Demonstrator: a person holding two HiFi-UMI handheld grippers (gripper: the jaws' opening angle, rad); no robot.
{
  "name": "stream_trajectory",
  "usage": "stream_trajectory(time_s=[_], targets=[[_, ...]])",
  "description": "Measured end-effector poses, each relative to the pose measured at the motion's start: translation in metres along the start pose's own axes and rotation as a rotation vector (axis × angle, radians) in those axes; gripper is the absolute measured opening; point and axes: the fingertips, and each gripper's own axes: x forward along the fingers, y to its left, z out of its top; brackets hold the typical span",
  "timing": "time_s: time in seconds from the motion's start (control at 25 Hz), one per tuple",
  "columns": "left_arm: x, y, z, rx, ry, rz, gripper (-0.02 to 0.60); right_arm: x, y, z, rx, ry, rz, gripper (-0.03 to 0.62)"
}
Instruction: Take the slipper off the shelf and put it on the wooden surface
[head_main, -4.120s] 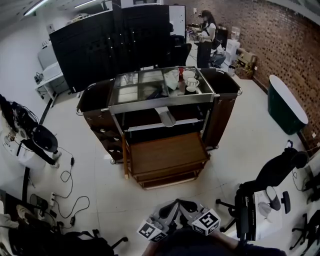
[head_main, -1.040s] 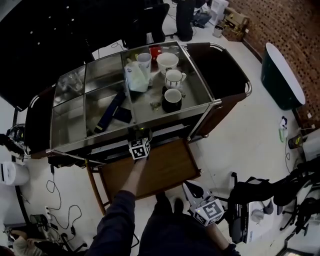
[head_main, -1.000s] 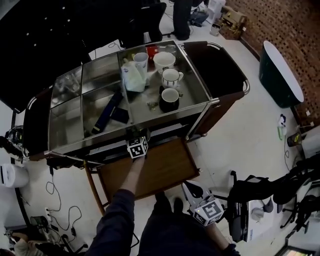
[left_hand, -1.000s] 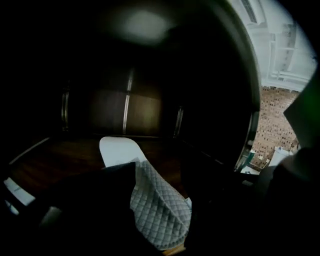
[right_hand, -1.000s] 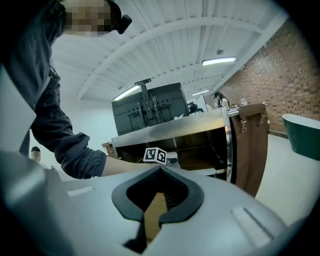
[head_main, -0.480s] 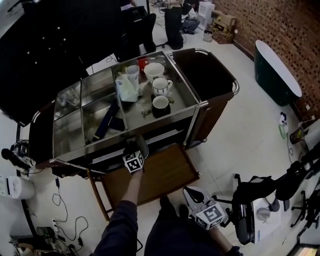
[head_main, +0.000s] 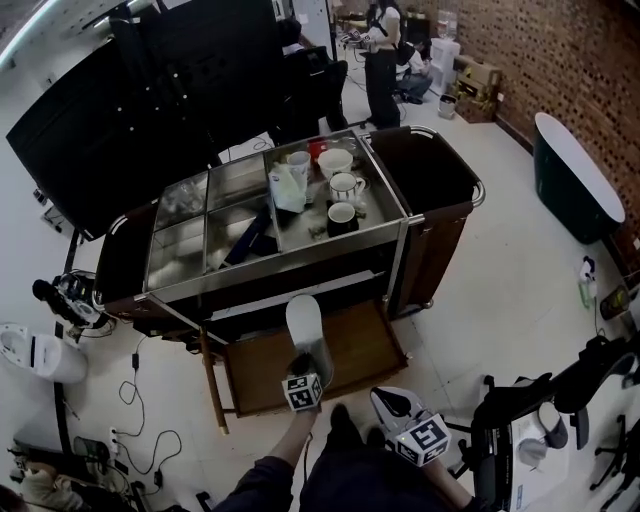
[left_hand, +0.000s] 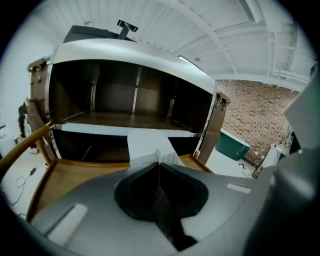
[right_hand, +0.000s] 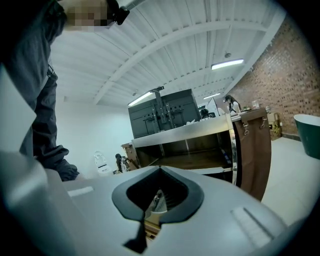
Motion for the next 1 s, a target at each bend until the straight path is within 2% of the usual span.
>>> stream_trajectory(time_s=[0.08,0.2,0.24,0.4,0.6,0.68,0.8,1.0], targets=[[-0.004,0.0,-0.023,-0.032,0.029,0.011,0.021,-0.008,0.004,-0.005,-0.003,0.008,0.018,-0.005],[-0.012,0.004,-0.035,-0.077,0.04,0.031,0.101,-0.021,0.015,-0.011,-0.013,0.016,0.047,-0.005],[-0.015,0.004,-0.033,-0.077,0.03,0.03,0.107,-0.025,0.018,-0.012,-0.019,0.013,0.057,-0.005],[-0.04,-0.02,-0.008,-0.071,-0.045,-0.028,0.108,-0.035,0.024,-0.013,-0.044,0.006,0.093,-0.005],[-0.135,-0.071,0.021,-0.095,-0.189,-0.131,0.11,-0.033,0.034,-0.019,-0.027,-0.006,0.136,-0.005],[-0.171,-0.092,0.026,-0.106,-0.205,-0.162,0.11,-0.032,0.038,-0.019,-0.025,-0.008,0.156,-0.005],[-0.209,-0.118,0.032,-0.079,-0.209,-0.204,0.11,-0.029,0.044,-0.019,-0.016,-0.018,0.189,-0.005],[-0.246,-0.126,0.053,-0.031,-0.285,-0.213,0.11,-0.02,0.063,-0.021,-0.015,-0.012,0.254,-0.005]])
